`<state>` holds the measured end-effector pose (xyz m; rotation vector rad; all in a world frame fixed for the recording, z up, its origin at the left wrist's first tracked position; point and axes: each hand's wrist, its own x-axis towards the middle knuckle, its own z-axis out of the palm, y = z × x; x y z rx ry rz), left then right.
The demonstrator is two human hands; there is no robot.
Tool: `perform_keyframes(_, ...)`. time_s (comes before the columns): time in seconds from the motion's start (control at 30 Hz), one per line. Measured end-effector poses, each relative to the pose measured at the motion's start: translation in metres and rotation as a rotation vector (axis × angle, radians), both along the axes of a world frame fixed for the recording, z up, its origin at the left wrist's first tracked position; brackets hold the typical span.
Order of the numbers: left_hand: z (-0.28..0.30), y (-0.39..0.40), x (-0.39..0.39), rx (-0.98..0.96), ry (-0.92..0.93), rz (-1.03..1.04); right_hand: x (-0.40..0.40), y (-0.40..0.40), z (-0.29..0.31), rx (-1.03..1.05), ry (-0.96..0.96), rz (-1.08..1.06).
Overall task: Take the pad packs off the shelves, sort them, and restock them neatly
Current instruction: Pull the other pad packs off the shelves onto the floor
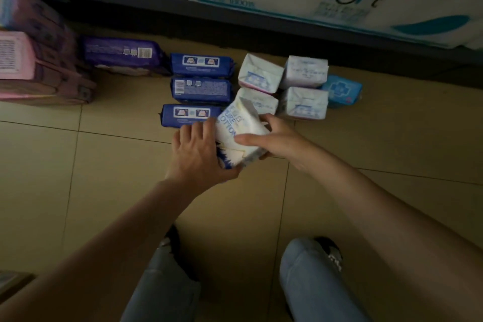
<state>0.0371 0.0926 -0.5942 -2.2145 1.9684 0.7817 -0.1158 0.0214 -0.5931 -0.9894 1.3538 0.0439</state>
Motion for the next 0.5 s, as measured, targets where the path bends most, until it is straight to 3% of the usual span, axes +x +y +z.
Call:
perform_keyframes(0.07, -0.003, 0.002, -0.014, 0.141, 0.01, -0.114, -0.023, 0.004, -0.005, -0.097, 0.091, 0.009)
perform_keyframes(0.17, -0.015, 0.007, -0.028, 0.276, -0.048, -0.234, -0.06, 0.012, -0.023, -0.441, 0.359, 0.402)
perform_keyframes(0.3, -0.028, 0.012, -0.032, 0.233, -0.068, -0.084, -0.092, 0.021, -0.069, -0.824, 0.583, 0.662)
perform_keyframes(0.5, -0.019, 0.019, -0.024, 0.186, -0.095, 0.031, -0.085, 0.006, -0.08, -0.689, 0.846, 0.877)
